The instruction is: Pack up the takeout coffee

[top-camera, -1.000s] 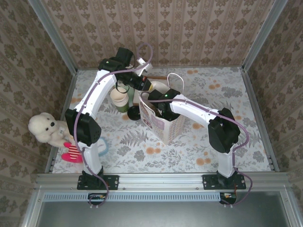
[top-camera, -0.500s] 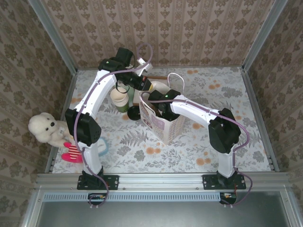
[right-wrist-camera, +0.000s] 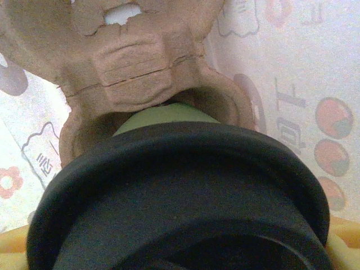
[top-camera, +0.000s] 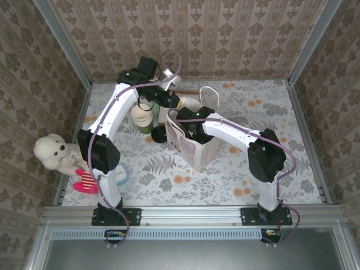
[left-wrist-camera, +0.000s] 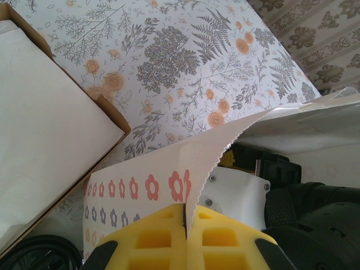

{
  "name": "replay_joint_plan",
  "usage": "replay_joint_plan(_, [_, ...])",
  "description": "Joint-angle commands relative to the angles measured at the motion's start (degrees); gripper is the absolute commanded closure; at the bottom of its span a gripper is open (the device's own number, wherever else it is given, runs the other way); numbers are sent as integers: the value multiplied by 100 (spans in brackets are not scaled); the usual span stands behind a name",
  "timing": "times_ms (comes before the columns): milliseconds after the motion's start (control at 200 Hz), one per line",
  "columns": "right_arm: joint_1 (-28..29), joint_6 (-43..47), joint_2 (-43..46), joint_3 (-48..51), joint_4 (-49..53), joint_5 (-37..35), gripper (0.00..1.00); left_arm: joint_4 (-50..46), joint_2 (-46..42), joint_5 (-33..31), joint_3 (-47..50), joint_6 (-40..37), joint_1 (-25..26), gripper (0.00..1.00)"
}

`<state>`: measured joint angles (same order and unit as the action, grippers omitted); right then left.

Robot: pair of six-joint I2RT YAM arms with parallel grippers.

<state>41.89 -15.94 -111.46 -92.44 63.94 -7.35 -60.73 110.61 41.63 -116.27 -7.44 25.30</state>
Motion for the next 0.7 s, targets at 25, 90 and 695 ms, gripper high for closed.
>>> replay_joint_plan(25, [-115, -95, -615, 250, -438, 81, 34, 44, -110, 187, 12, 35, -1, 100])
replay_joint_plan(90, [-111, -97, -544, 188, -385, 94, 33, 42, -101, 189, 13, 32, -2, 100])
replay_joint_plan(695, [-104, -192, -8, -550, 72, 129, 18, 61, -171, 150, -1, 94, 45, 100])
